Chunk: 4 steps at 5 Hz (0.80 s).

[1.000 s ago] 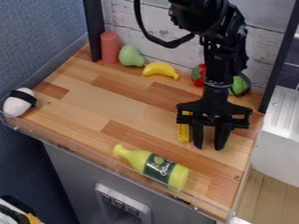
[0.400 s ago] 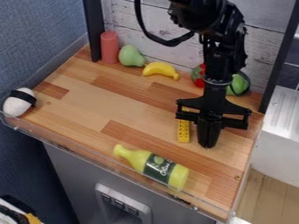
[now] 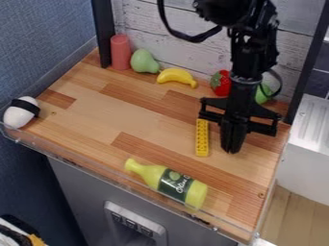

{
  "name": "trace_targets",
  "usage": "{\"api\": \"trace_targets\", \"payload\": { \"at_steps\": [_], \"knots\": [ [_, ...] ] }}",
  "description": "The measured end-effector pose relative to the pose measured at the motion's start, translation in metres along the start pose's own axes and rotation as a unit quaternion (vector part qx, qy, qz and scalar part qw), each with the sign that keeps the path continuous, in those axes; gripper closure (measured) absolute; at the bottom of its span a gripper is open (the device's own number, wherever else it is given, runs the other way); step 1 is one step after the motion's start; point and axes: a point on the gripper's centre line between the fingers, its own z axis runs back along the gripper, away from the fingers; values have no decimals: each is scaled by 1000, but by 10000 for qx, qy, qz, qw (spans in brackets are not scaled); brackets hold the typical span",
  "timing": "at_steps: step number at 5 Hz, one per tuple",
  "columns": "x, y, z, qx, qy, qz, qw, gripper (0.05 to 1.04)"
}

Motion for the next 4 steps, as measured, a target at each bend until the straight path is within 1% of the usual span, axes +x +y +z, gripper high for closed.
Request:
{"api": "trace_targets", "payload": {
  "at_steps": [1,2,3,4],
  "knots": [
    [0,-5,25,100,156,-735,9971,1030],
    [1,-10,64,111,129,-1149,9932,1030],
    [-1,-15,85,111,148,-1228,9923,1030],
    [-4,-16,94,110,147,-892,9958,1030]
  ]
}}
